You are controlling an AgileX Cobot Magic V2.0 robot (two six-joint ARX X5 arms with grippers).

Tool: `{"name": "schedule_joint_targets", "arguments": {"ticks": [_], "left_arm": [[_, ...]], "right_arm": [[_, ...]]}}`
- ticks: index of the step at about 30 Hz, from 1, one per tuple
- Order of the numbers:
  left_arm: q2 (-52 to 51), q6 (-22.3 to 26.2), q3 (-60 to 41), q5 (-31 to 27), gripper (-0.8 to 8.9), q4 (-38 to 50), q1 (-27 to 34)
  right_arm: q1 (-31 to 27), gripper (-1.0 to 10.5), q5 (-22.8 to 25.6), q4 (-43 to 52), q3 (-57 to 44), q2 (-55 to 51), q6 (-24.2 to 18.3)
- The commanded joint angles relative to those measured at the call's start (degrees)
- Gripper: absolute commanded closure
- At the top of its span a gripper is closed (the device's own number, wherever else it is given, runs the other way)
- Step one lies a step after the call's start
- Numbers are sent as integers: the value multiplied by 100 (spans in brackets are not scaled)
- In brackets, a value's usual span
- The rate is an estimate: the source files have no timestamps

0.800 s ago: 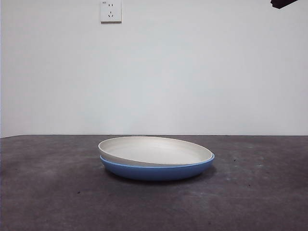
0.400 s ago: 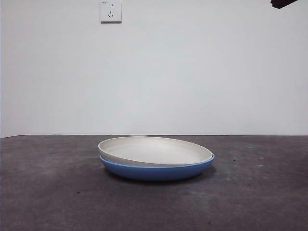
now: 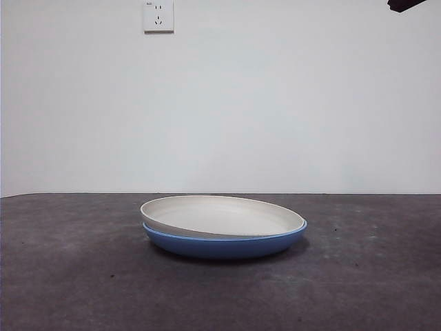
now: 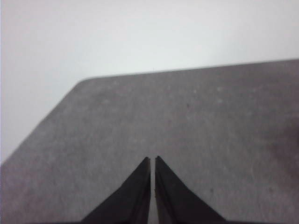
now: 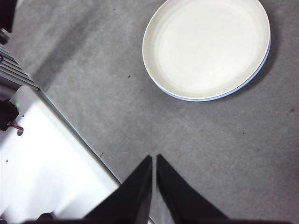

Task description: Pick up the white plate, put it on the blue plate, put it on desk

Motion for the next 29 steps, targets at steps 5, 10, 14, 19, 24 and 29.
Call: {"name": "schedule_joint_targets", "arguments": {"ticks": [5,10,14,19,24,29], "left_arm": [[-9,-11,-323,4,795,-59,15],[-9,-17,-323,4,795,-223,15],[-9,-273,-323,4,795,-221,15],[-9,-273,-321,4,795,-221,15],[-7,-273,-321,4,795,-221,15],[-9,-273,-321,4,795,-221,15]], "right_arm": [[28,938,-17,44,116,44,-70],[28,938,-17,44,116,44,-68],[28,938,-15,46,116,44,-70],[28,938,-15,46,116,44,-68],[28,938,-17,44,116,44,-70],[28,939,-17,44,116,44,-68]]}}
